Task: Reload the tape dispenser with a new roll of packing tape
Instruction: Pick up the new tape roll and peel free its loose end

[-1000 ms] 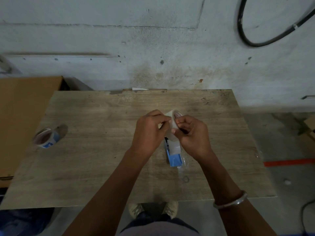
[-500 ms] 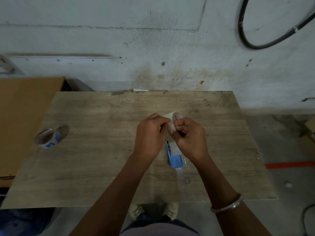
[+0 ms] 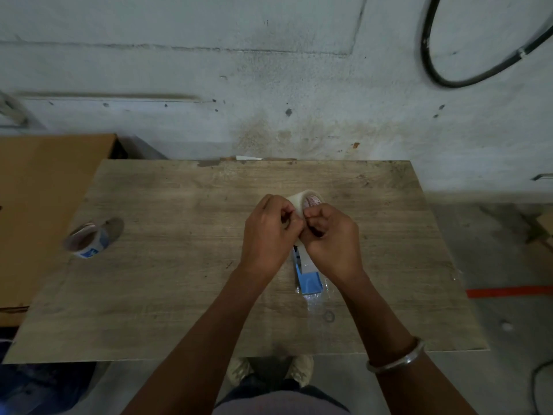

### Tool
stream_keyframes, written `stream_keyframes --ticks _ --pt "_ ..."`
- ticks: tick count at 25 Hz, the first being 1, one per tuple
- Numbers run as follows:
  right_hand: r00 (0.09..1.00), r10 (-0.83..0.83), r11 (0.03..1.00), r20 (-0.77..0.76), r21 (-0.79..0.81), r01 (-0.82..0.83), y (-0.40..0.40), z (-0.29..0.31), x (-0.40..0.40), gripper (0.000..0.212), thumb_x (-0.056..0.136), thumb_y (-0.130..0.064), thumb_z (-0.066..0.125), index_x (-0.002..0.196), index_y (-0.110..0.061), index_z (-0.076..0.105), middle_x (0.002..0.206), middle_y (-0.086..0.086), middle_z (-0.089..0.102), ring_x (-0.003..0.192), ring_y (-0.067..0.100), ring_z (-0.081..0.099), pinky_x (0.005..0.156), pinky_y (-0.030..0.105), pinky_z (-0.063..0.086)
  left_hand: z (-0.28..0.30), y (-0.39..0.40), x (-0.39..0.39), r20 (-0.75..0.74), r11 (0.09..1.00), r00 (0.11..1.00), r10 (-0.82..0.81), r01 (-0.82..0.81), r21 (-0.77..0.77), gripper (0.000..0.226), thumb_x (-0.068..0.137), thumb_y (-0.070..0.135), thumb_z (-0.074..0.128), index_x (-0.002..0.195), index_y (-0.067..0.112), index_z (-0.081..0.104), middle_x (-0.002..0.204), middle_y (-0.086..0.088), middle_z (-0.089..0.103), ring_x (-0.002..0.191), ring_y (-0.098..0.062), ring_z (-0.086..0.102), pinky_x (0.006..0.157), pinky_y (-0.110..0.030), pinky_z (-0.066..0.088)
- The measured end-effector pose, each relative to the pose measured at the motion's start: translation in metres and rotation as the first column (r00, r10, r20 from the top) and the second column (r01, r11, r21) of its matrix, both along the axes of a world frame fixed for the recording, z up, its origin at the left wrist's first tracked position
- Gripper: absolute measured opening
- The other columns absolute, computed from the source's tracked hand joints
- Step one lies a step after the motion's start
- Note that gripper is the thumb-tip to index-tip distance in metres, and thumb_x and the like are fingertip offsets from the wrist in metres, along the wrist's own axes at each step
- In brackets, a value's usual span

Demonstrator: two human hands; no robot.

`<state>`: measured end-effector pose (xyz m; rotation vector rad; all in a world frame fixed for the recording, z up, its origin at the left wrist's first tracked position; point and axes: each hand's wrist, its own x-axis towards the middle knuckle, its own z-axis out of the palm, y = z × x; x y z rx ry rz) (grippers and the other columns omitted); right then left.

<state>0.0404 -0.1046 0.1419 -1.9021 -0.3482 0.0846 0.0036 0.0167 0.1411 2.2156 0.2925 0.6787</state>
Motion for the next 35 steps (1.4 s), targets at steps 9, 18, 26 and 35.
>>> stream_keyframes --ticks 9,18,26,35 --pt "0.998 -0.055 0.998 -0.044 0.033 0.056 0.001 0.001 -0.003 0.022 0.077 -0.008 0.081 0.094 -0.014 0.067 0.082 -0.011 0.071 0.079 0.000 0.070 0.071 0.017 0.056 -0.001 -0.004 -0.002 -0.042 0.962 0.995 0.091 -0.099 -0.253 0.006 0.078 0.005 0.069 0.081 0.010 0.066 0.078 0.003 0.064 0.069 -0.006 0.060 0.063 -0.011 0.046" --pt "0.985 -0.042 0.978 -0.170 0.195 0.076 -0.001 0.006 -0.001 0.022 0.078 -0.003 0.079 0.095 -0.011 0.067 0.085 0.003 0.075 0.080 0.012 0.073 0.072 0.024 0.058 0.005 -0.003 -0.009 -0.016 0.893 0.990 0.141 -0.134 -0.429 0.013 0.086 0.025 0.073 0.081 0.014 0.067 0.077 0.005 0.064 0.067 -0.006 0.059 0.059 -0.020 0.044" --pt "0.984 0.123 0.957 -0.125 0.278 -0.084 -0.004 0.006 -0.003 0.016 0.085 0.001 0.071 0.099 -0.006 0.071 0.082 0.008 0.075 0.077 0.019 0.073 0.070 0.026 0.058 0.010 0.000 -0.011 -0.147 0.863 0.980 -0.137 0.046 -0.503 0.051 0.090 0.037 0.067 0.138 0.028 0.053 0.130 0.013 0.062 0.113 0.006 0.058 0.096 -0.018 0.049" --pt "0.976 0.171 0.959 -0.137 0.250 -0.133 -0.012 -0.002 0.006 0.021 0.084 0.005 0.068 0.103 -0.003 0.073 0.092 0.009 0.076 0.084 0.020 0.073 0.073 0.030 0.057 0.012 0.021 -0.019 -0.360 0.975 0.917 -0.172 0.106 -0.196 0.045 0.097 0.044 0.052 0.140 0.031 0.051 0.102 0.001 0.070 0.084 -0.009 0.067 0.079 -0.035 0.057"
